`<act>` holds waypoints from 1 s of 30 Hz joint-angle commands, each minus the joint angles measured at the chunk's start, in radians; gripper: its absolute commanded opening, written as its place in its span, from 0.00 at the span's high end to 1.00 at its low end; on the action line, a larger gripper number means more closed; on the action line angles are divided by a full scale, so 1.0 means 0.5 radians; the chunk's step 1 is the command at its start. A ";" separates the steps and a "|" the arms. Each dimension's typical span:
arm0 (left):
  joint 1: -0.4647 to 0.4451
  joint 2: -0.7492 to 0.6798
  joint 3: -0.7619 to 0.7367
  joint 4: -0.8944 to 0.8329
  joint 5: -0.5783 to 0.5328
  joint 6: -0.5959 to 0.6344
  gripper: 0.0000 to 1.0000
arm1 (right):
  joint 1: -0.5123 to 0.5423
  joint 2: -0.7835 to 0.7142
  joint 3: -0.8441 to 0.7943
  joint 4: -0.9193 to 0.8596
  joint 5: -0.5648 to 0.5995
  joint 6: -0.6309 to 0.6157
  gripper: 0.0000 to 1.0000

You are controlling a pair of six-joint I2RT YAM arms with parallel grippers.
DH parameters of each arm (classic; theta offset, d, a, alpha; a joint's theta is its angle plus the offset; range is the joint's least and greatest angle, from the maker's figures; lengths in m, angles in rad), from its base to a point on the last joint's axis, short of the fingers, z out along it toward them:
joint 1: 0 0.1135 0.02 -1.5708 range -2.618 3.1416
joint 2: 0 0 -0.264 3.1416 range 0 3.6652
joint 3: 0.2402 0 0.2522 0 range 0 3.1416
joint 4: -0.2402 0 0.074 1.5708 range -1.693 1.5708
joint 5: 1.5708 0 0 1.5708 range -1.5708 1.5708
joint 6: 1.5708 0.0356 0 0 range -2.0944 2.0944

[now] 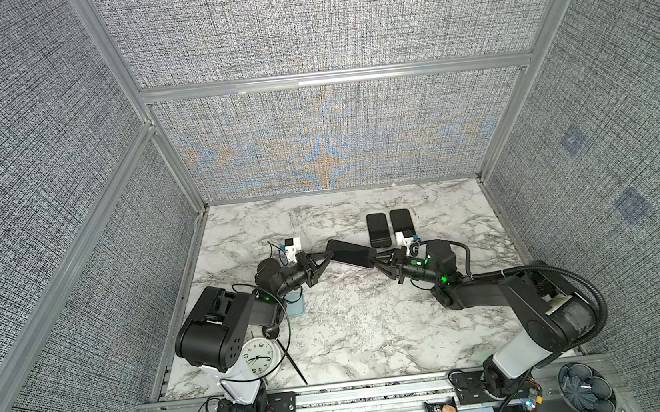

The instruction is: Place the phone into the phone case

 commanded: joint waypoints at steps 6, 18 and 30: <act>0.002 -0.051 -0.026 0.140 0.029 0.035 1.00 | -0.009 -0.010 0.044 0.015 -0.009 -0.036 0.88; 0.041 -0.953 0.121 -2.017 -0.358 1.132 0.37 | -0.033 -0.160 0.069 -0.432 -0.039 -0.249 0.95; 0.299 -1.298 0.317 -3.567 -1.216 1.631 0.25 | -0.030 -0.233 0.218 -0.961 -0.106 -0.633 0.96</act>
